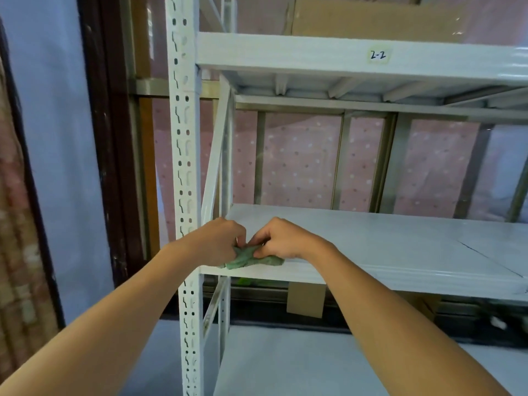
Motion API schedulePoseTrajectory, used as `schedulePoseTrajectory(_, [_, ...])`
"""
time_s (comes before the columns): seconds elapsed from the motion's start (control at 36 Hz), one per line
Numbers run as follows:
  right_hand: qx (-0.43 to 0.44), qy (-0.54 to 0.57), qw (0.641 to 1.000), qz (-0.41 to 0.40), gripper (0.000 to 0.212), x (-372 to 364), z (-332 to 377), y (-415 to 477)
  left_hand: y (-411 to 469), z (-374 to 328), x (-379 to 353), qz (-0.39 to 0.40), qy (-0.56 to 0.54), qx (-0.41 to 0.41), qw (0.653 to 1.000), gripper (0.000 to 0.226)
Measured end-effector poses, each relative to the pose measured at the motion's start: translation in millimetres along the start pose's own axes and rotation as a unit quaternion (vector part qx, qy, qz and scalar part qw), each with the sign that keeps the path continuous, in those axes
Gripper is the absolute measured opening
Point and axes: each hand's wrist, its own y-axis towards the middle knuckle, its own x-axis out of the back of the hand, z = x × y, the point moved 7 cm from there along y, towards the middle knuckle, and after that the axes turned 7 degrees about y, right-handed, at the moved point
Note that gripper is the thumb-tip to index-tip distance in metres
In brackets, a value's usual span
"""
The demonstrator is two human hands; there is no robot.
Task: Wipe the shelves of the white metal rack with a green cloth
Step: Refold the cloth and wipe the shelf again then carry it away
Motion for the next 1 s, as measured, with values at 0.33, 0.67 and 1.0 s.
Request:
schedulePoseTrajectory(0.33, [-0.021, -0.080, 0.996, -0.024, 0.036, 7, -20, 8, 20, -4, -16, -0.042, -0.026, -0.002, 0.999, 0.022])
schedulePoseTrajectory(0.67, [-0.051, -0.177, 0.983, -0.026, 0.046, 25, -34, 40, 66, -7, -29, 0.024, -0.043, -0.022, 0.999, 0.021])
schedulePoseTrajectory(1.0, [0.031, -0.343, 0.936, -0.074, 0.029, 43, -69, 77, 154, 4, -49, -0.007, -0.019, 0.044, 0.999, 0.025])
